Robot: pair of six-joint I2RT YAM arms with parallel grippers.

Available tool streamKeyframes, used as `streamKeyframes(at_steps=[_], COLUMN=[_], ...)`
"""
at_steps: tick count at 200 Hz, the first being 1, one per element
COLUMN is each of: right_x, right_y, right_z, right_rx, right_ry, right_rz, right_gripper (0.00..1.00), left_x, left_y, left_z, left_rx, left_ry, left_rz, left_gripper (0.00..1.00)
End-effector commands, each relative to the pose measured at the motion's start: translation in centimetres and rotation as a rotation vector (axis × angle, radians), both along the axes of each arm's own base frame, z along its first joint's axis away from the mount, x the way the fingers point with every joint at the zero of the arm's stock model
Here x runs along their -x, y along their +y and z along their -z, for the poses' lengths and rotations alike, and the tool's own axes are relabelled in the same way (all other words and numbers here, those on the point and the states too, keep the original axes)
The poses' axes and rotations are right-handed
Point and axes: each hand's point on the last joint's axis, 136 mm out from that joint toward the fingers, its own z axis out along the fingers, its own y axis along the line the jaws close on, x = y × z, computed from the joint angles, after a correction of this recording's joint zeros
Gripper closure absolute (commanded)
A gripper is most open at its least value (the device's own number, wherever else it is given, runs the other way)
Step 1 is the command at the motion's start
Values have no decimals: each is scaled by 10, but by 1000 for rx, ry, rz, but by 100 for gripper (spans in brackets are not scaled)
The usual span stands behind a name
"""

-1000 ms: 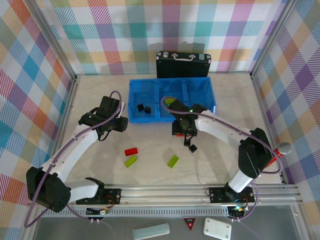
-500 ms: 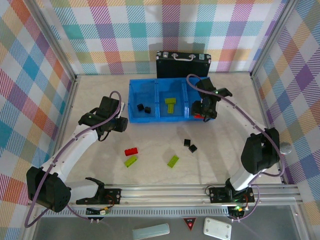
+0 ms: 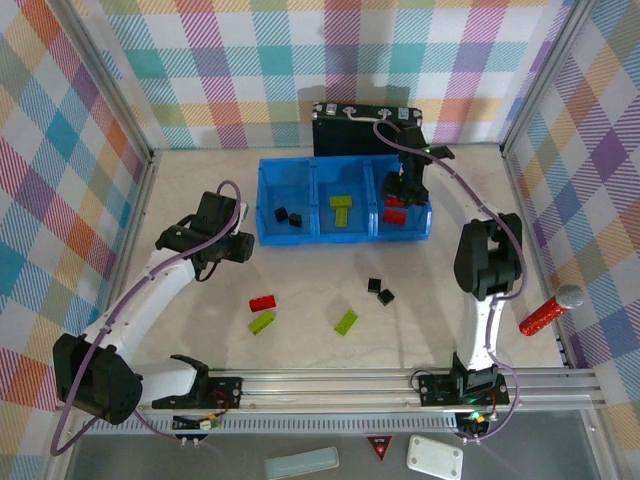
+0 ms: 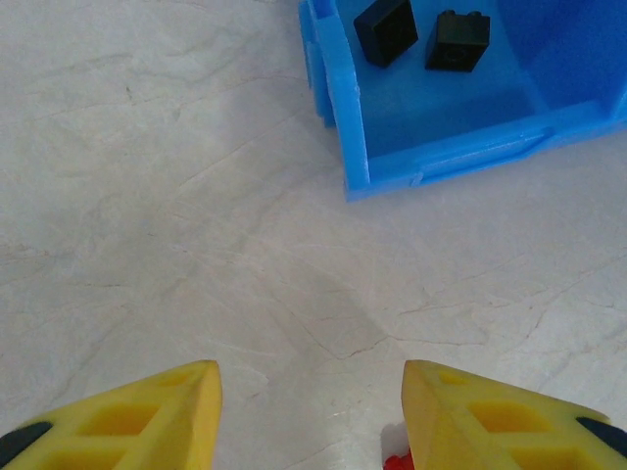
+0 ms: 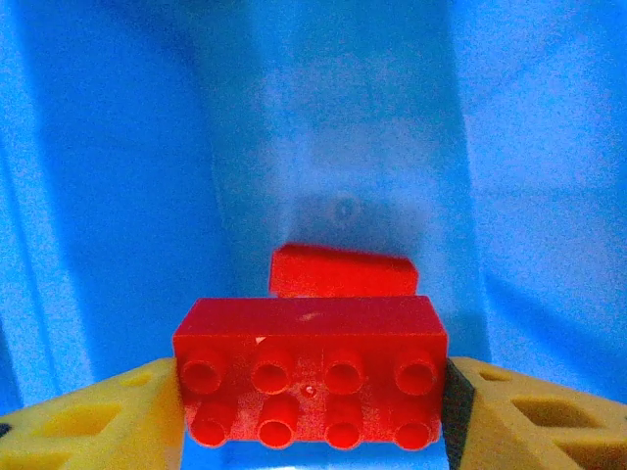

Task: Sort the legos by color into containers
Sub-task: Place the lego in the container.

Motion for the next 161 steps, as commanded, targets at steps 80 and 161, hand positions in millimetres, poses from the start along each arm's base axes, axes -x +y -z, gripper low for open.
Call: streamKeyframes(at_steps=[80,161], right_x=[-52,-50], right_y=[-6,-5], right_z=[53,94], right_rx=[8,8], right_ry=[69,139], right_rz=[-15,-11], right_gripper=[36,36], left_x=[-2,-2], left_y=[9,10], left_z=[6,6], left_rx=[-25,-29], left_ry=[10,11], left_rz=[-17,-21], left_gripper=[49,48])
